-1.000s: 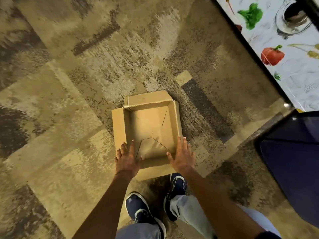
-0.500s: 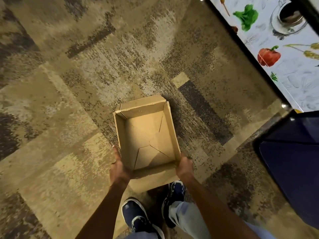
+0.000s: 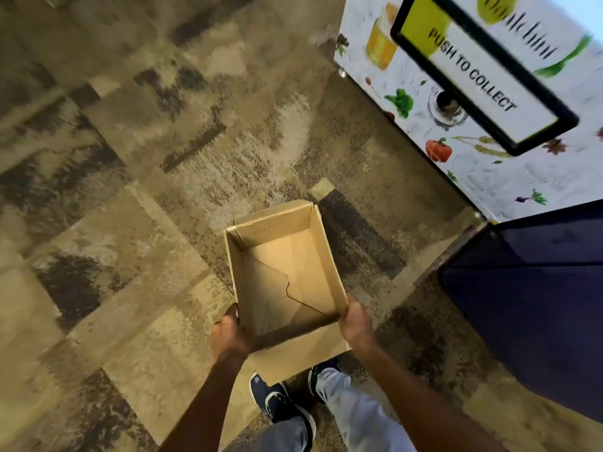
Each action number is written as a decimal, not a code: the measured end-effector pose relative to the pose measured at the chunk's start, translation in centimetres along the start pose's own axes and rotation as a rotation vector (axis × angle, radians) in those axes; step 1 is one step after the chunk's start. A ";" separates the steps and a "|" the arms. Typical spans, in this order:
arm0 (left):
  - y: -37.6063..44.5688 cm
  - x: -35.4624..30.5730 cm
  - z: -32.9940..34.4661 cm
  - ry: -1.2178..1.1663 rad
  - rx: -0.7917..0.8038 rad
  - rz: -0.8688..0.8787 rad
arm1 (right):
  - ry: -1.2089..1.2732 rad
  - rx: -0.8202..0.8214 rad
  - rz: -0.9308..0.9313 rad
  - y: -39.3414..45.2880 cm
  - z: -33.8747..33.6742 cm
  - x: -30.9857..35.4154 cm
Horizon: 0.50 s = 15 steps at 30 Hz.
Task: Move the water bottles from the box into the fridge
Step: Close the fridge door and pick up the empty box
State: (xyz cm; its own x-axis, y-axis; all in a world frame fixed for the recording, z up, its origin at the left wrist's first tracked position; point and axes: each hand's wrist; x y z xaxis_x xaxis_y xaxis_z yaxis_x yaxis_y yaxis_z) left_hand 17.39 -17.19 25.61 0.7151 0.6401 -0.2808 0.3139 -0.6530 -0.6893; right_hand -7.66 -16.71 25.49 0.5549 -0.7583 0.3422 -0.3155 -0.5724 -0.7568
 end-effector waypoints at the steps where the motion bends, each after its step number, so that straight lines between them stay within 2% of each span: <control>1: -1.2 -0.9 -1.3 -0.020 -0.011 0.025 | 0.017 -0.005 -0.009 -1.2 -1.3 0.6; 11: -12.6 -10.0 -12.6 -0.354 0.059 0.267 | 0.316 -0.077 -0.081 -12.0 -14.1 4.2; 15: -15.3 -15.6 -17.3 -0.544 0.122 0.280 | 0.348 -0.088 -0.111 -13.7 -19.6 3.9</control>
State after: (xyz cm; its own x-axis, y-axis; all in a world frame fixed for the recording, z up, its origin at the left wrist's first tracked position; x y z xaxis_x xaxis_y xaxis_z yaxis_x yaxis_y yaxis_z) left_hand 12.24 -24.14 52.09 0.3290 0.5866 -0.7401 0.0639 -0.7957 -0.6023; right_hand -16.22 -17.95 48.14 0.2994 -0.7418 0.6001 -0.3417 -0.6706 -0.6585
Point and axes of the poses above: each hand's wrist, its own y-axis towards the middle knuckle, its own z-axis out of the palm, x = y × z
